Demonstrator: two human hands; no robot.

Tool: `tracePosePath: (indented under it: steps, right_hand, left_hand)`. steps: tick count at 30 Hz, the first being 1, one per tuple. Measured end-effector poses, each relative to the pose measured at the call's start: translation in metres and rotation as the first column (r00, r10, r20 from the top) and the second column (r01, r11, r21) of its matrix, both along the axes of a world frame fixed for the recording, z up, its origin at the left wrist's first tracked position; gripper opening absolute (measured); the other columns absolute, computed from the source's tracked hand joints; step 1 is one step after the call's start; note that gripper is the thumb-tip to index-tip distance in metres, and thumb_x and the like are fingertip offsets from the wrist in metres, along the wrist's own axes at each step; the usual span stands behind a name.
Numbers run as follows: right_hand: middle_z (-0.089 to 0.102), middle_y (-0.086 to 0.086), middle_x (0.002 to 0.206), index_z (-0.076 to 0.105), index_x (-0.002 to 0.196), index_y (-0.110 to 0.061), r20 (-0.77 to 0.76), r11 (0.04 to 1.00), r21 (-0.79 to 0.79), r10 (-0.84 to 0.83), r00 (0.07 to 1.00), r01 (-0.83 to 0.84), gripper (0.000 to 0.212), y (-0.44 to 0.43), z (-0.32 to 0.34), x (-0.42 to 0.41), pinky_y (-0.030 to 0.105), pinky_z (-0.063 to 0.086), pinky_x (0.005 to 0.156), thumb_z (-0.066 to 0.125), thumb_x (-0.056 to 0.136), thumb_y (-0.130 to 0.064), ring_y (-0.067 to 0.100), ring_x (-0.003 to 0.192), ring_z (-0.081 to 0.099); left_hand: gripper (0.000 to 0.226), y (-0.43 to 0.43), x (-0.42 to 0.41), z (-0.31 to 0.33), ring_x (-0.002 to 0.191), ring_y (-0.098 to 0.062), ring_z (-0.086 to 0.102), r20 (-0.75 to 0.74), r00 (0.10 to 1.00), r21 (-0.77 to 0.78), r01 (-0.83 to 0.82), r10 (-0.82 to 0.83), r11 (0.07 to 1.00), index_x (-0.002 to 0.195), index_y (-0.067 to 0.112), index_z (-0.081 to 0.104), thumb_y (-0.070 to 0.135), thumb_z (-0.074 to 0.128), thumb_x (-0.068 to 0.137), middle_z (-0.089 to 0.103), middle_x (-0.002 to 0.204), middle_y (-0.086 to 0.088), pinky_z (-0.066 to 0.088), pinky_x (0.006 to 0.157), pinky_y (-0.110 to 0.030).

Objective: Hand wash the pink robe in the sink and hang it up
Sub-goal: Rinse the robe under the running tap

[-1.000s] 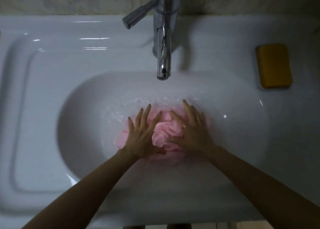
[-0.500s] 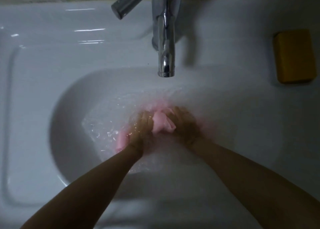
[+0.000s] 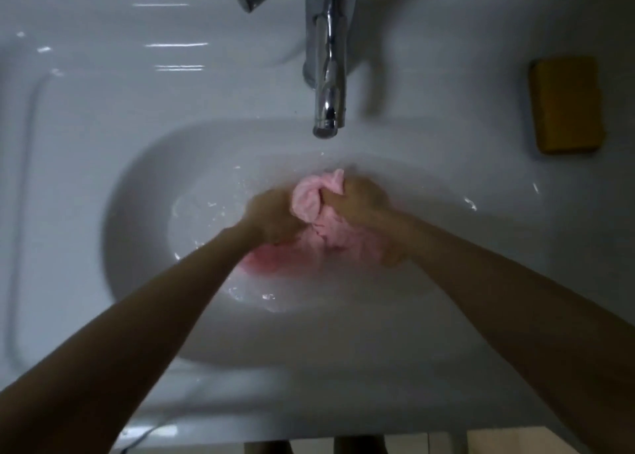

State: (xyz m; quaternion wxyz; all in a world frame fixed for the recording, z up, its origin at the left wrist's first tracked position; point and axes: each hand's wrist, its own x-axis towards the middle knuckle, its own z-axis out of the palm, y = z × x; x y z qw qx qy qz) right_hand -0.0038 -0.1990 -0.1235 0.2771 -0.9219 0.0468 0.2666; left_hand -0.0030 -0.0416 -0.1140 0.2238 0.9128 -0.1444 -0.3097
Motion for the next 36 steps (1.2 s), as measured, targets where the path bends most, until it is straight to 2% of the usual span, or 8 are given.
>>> tracePosePath:
  steps: [5, 11, 16, 19, 22, 26, 32, 36]
  right_hand:
    - [0.066, -0.001, 0.100, 0.067, 0.104, -0.013, -0.075, 0.888, 0.424, -0.161, 0.984, 0.178, 0.027, -0.033, 0.040, -0.007, 0.024, 0.052, 0.079, 0.069, 0.085, -0.031, 0.004, 0.088, 0.060]
    - [0.067, -0.009, 0.056, 0.073, 0.081, -0.014, -0.184, 0.736, 0.643, -0.121, 0.975, 0.212, 0.007, -0.054, 0.100, -0.033, 0.013, 0.048, 0.050, 0.074, 0.077, -0.007, -0.001, 0.050, 0.061]
    - [0.067, -0.007, 0.098, 0.063, 0.108, -0.015, -0.194, 0.872, 0.484, 0.024, 0.981, 0.074, 0.043, -0.047, 0.083, -0.048, 0.018, 0.047, 0.077, 0.082, 0.070, -0.017, 0.007, 0.090, 0.062]
    - [0.042, 0.007, 0.131, 0.045, 0.136, -0.017, -0.037, 0.971, 0.172, 0.177, 0.983, -0.168, 0.076, -0.037, 0.047, -0.062, 0.026, 0.035, 0.098, 0.081, 0.070, -0.028, 0.020, 0.123, 0.040]
    - [0.000, 0.015, 0.157, 0.003, 0.152, -0.025, 0.078, 0.892, -0.303, 0.375, 0.924, -0.336, 0.098, -0.021, 0.025, -0.075, 0.055, 0.015, 0.114, 0.052, 0.077, -0.065, 0.038, 0.143, 0.006]
    - [-0.026, 0.014, 0.154, -0.022, 0.146, -0.033, 0.104, 0.836, -0.363, 0.474, 0.874, -0.411, 0.108, 0.003, 0.000, -0.074, 0.067, 0.008, 0.107, 0.058, 0.077, -0.056, 0.042, 0.143, -0.004]
    - [0.031, 0.013, 0.146, 0.010, 0.150, -0.035, 0.108, 0.855, -0.434, 0.363, 0.925, -0.285, 0.068, 0.021, -0.017, -0.062, 0.047, 0.030, 0.101, 0.048, 0.093, -0.026, 0.036, 0.126, 0.039]
    - [0.063, 0.008, 0.117, 0.054, 0.122, -0.026, 0.072, 0.929, -0.340, 0.180, 0.981, -0.146, 0.030, 0.032, -0.012, -0.052, 0.038, 0.044, 0.087, 0.045, 0.094, -0.028, 0.031, 0.109, 0.059]
  left_hand:
    - [0.092, 0.035, 0.009, 0.052, 0.083, -0.024, 0.060, -0.050, 0.998, -0.239, -0.048, 0.037, 0.970, 0.125, 0.011, 0.039, 0.059, 0.074, 0.055, 0.062, 0.105, -0.008, 0.043, 0.072, -0.029]
    - [0.041, 0.050, -0.003, 0.101, 0.062, -0.008, 0.053, 0.232, 0.972, -0.392, 0.048, 0.049, 0.919, 0.076, 0.032, 0.057, 0.071, 0.055, 0.065, 0.054, 0.070, 0.011, 0.040, 0.057, -0.022]
    - [0.069, 0.058, -0.012, 0.088, 0.083, -0.012, 0.052, -0.020, 0.995, -0.391, 0.087, -0.102, 0.916, 0.084, 0.023, 0.064, 0.086, 0.043, 0.065, 0.055, 0.089, 0.006, 0.047, 0.075, -0.035]
    - [0.083, 0.052, -0.023, 0.065, 0.116, -0.017, 0.043, -0.077, 0.964, 0.105, 0.262, -0.255, 0.959, 0.110, 0.029, 0.065, 0.090, 0.038, 0.060, 0.049, 0.127, 0.002, 0.039, 0.100, -0.045]
    - [0.099, 0.040, -0.039, 0.038, 0.143, -0.031, 0.002, 0.069, 0.972, 0.354, 0.188, -0.226, 0.916, 0.143, 0.025, 0.033, 0.076, 0.061, 0.063, 0.002, 0.156, -0.007, 0.005, 0.110, -0.065]
    - [0.135, 0.028, -0.061, -0.002, 0.141, -0.038, -0.018, -0.026, 0.985, 0.329, 0.170, -0.171, 0.929, 0.146, 0.027, -0.021, 0.076, 0.066, 0.056, -0.028, 0.153, -0.010, 0.000, 0.105, -0.069]
    - [0.129, 0.026, -0.077, -0.022, 0.144, -0.031, -0.001, -0.003, 0.996, 0.363, 0.082, -0.087, 0.928, 0.148, 0.025, -0.014, 0.075, 0.065, 0.060, -0.006, 0.157, -0.004, 0.013, 0.111, -0.056]
    - [0.128, 0.041, -0.080, -0.016, 0.142, -0.028, 0.013, 0.062, 0.997, 0.080, -0.050, 0.045, 0.996, 0.150, 0.016, 0.005, 0.074, 0.066, 0.054, 0.010, 0.156, -0.007, 0.022, 0.110, -0.053]
